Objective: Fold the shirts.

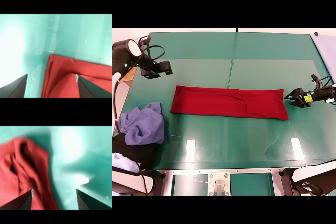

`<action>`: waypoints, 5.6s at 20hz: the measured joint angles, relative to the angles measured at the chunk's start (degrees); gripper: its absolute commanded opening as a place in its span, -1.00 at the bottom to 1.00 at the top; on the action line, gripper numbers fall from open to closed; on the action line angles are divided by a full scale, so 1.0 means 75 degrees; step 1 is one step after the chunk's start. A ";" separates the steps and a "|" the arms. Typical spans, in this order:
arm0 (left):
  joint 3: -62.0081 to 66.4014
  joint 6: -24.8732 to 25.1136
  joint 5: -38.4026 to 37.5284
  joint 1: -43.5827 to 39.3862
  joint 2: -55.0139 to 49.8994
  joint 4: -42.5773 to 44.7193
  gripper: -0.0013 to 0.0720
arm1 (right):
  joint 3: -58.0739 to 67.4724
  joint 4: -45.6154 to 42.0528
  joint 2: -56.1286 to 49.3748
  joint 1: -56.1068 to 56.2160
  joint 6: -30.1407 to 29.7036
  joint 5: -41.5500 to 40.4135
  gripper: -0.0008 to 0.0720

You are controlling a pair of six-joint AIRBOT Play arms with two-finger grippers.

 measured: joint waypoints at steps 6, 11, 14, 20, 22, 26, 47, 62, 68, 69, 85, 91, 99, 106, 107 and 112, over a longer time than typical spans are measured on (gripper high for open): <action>0.0093 0.0099 -0.0251 0.0058 0.0000 -0.0793 0.54 | -0.0210 0.1239 -0.0554 0.0717 -0.1052 0.0321 -0.12; 0.0105 0.0731 -0.0344 -0.0055 -0.0012 -0.1751 -0.91 | 0.0393 0.1230 -0.0621 0.1364 -0.1072 0.0670 -0.93; -0.0052 0.1099 -0.0262 -0.0621 -0.0032 -0.2098 -0.91 | 0.1017 0.1061 -0.0391 0.1530 -0.0685 0.1142 -0.93; -0.0679 0.1833 0.1550 -0.3098 -0.0982 -0.3494 -0.91 | 0.2229 0.0839 0.0822 0.1749 0.0251 0.2334 -0.93; -0.0746 0.2192 0.2384 -0.3943 -0.1495 -0.4371 -0.91 | 0.2576 0.0828 0.1227 0.1888 0.0507 0.2632 -0.93; -0.0799 0.2629 0.3491 -0.5015 -0.2288 -0.5919 -0.91 | 0.3037 0.0804 0.1638 0.2180 0.0831 0.2987 -0.93; 0.3287 0.2323 -0.2667 -0.0472 -0.0764 -0.1137 -0.91 | 0.3212 0.0775 0.0635 0.7073 0.2812 -0.0653 -0.71; 0.3010 0.2973 -0.2999 0.0134 -0.0504 -0.0729 -0.91 | 0.3045 0.0009 -0.0233 0.6703 0.3625 -0.2101 0.05; 0.3002 0.2975 -0.3016 0.0149 -0.0504 -0.0723 -0.91 | 0.1649 -0.0781 0.0061 0.4774 0.3171 -0.0697 0.49; 0.3002 0.2975 -0.3016 0.0149 -0.0504 -0.0726 -0.91 | 0.1343 -0.0746 -0.0006 0.4660 0.2961 -0.0627 0.49; 0.3002 0.2833 -0.3022 0.0119 -0.0501 -0.0781 -0.91 | 0.1775 0.2506 -0.0487 0.5056 0.1032 -0.0790 -0.93; 0.2987 0.2830 -0.3045 0.0125 -0.0501 -0.0778 -0.91 | 0.2174 0.0796 0.1201 0.2314 0.2209 -0.0350 -0.93; 0.2984 0.2801 -0.2955 0.0119 -0.0501 -0.1023 -0.91 | 0.0589 -0.1886 0.2780 -0.2448 0.2891 0.0248 -0.94; 0.2984 0.2780 -0.2879 0.0119 -0.0501 -0.1411 -0.91 | -0.2573 -0.2503 0.3687 -0.5225 0.2894 -0.0729 -0.93; 0.2984 0.2783 -0.2879 0.0119 -0.0501 -0.1445 -0.91 | -0.2838 -0.2556 0.3736 -0.5383 0.2856 -0.0825 -0.84; 0.2984 0.2786 -0.2914 0.0119 -0.0501 -0.1524 -0.91 | -0.3290 -0.3258 0.3856 -0.5735 0.3040 -0.0487 -0.31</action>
